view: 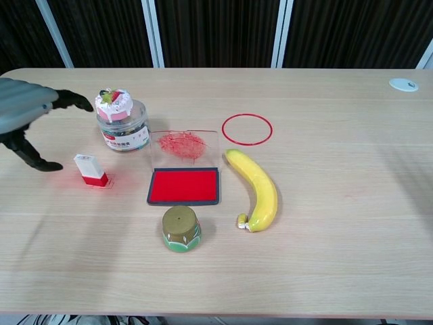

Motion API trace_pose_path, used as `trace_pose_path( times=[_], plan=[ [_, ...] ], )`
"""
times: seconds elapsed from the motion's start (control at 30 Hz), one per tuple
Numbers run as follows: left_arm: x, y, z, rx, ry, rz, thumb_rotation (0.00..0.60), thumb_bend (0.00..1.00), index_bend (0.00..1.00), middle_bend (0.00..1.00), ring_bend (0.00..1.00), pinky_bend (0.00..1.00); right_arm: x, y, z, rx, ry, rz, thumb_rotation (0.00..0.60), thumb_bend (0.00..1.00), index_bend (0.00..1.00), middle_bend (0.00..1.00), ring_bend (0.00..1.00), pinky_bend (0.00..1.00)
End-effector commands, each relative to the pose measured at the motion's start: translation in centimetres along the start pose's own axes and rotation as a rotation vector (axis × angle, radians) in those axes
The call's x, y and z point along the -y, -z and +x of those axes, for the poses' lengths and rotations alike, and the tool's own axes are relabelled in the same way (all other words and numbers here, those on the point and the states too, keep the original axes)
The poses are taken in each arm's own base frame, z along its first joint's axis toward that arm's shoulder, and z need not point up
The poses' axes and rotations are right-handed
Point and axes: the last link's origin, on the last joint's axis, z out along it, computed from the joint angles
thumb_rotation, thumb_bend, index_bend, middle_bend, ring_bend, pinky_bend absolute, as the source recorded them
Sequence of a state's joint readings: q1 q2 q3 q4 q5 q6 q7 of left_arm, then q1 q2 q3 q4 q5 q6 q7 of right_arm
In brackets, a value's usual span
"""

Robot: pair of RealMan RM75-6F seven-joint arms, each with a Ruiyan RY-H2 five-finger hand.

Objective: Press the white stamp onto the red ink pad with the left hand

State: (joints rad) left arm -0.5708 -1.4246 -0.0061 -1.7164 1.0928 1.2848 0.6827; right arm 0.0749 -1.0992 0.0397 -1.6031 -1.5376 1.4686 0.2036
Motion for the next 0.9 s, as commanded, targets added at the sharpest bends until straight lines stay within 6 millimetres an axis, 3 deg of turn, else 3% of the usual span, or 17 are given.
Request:
trace_pose_path(
  times=[0.03, 0.23, 0.37, 0.6, 0.9],
  plan=[
    [2.9, 3.6, 1.1, -0.055, 0.064, 0.041, 0.6, 0.13, 0.11, 0.07, 0.1, 0.21, 0.0, 0.0, 0.0, -0.002, 0.008, 0.0, 0.6, 0.11, 0.0, 0.0, 0.0, 0.18],
    [6.6, 7.9, 1.4, -0.09, 0.176, 0.137, 0.6, 0.13, 0.0, 0.0, 0.02, 0.12, 0.0, 0.1, 0.0, -0.005, 0.015, 0.0, 0.6, 0.1, 0.0, 0.0, 0.0, 0.18],
    [7.9, 9.7, 1.1, -0.088, 0.203, 0.175, 0.6, 0.13, 0.0, 0.0, 0.0, 0.04, 0.1, 0.0, 0.0, -0.007, 0.022, 0.005, 0.6, 0.1, 0.0, 0.0, 0.0, 0.18],
    [10.7, 13.2, 0.5, -0.108, 0.18, 0.248, 0.6, 0.13, 0.0, 0.0, 0.0, 0.0, 0.1, 0.0, -0.1, -0.014, 0.031, 0.009, 0.6, 0.11, 0.0, 0.0, 0.0, 0.18],
    [11.1, 13.7, 0.7, -0.134, 0.207, 0.245, 0.6, 0.13, 0.0, 0.0, 0.0, 0.0, 0.2, 0.0, -0.1, -0.018, 0.028, 0.012, 0.6, 0.1, 0.0, 0.0, 0.0, 0.18]
  ],
)
